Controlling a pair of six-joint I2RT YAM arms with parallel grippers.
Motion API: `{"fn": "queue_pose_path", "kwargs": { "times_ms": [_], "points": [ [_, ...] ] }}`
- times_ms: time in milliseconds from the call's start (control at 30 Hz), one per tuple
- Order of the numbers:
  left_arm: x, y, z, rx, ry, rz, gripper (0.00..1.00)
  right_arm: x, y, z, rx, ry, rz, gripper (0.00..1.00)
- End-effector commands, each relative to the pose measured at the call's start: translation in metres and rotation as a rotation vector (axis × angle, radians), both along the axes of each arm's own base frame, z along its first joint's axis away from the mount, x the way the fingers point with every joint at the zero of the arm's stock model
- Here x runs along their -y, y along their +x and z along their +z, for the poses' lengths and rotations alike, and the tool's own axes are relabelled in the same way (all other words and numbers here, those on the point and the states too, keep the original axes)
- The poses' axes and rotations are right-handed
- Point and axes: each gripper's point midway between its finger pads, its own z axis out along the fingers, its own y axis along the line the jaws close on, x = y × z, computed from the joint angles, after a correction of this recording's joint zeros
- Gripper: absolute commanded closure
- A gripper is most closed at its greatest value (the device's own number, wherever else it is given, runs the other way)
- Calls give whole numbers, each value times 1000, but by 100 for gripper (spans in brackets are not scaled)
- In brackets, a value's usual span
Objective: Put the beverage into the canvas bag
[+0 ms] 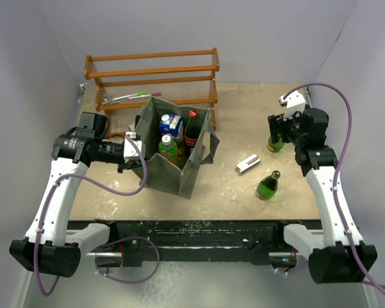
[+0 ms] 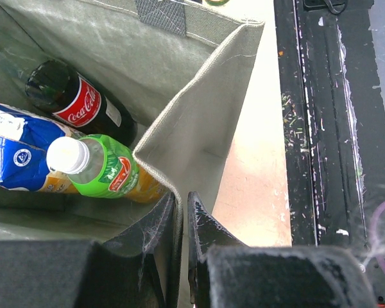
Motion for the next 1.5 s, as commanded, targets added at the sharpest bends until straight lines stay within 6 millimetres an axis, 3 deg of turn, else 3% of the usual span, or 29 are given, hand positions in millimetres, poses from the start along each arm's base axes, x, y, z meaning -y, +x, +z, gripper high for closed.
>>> {"fn": "queue_pose_path", "kwargs": {
  "times_ms": [0,167,367,600,1033,1233,1467],
  "points": [
    [2,-8,5,9,-24,-16,84,28,24,-11,-9,-14,-104,19],
    [1,-9,5,9,-19,-14,84,43,42,-31,-77,-1,-144,20],
    [3,-8,6,12,-25,-18,84,58,59,-42,-125,26,-140,23],
    [3,-7,6,9,-30,-20,84,55,77,-62,-203,82,-83,37],
    [3,-8,5,6,-27,-15,84,61,92,-78,-248,110,-71,65],
    [3,-8,6,5,-32,-16,84,54,86,-63,-245,80,-3,98],
    [5,-6,6,2,-41,-17,84,41,72,-20,-158,88,18,100]
  ]
}}
